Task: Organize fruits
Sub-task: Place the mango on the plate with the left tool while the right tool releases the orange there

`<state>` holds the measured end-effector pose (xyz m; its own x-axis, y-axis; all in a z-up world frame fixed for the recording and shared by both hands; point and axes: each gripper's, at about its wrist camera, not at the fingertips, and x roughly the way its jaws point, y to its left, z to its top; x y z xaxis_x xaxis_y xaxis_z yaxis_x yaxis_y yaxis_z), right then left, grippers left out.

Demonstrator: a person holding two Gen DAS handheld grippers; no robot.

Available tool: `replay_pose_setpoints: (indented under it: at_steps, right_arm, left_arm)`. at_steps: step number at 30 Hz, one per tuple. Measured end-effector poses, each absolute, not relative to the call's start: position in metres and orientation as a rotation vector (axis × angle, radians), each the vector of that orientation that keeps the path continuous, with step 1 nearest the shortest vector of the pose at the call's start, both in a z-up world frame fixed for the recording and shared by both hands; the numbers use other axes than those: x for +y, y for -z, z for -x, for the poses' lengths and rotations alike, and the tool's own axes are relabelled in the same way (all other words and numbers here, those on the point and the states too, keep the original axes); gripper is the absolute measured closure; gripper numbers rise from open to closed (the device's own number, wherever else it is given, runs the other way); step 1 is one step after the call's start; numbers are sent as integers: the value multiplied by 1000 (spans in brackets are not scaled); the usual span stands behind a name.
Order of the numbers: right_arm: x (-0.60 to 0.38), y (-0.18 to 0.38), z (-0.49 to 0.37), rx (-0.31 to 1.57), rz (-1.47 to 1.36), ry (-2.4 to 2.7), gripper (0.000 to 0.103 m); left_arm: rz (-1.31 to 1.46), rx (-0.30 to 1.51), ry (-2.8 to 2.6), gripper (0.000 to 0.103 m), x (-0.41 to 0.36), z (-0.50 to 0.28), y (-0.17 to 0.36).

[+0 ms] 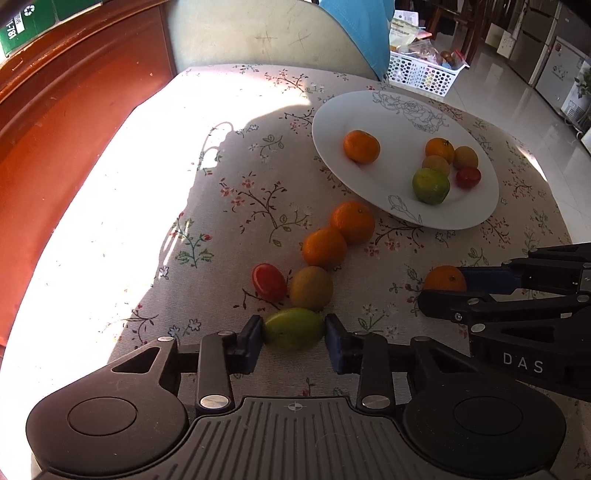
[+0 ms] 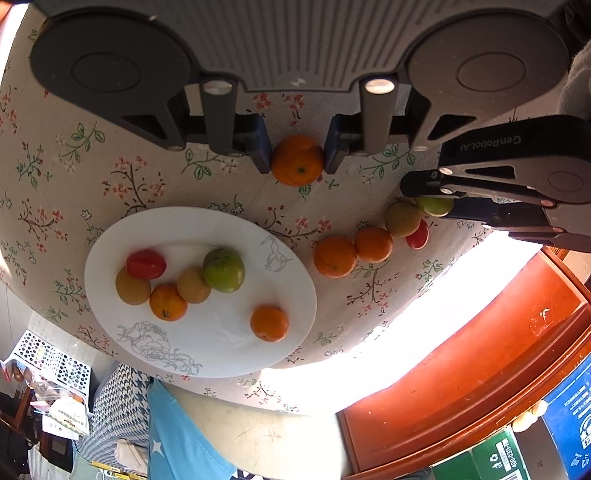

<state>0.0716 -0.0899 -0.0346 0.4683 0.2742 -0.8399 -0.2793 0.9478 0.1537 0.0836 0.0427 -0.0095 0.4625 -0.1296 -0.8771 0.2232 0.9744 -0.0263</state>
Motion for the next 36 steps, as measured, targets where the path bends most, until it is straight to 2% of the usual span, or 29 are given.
replay_pose_setpoints:
  at_steps: [12,23,36]
  right_arm:
    - [-103,17,-78,992,-71,-354,72]
    - [-136,-21,-104,859,-136,-298,72]
    - [-152,-25,-151,811,-151,-296,72]
  left_arm:
    - [-87,993,251,70,30,-83,-14]
    - [-37,909,290,70,12,-110,-45]
    - [-13,913,292,70,-10,-144,-40]
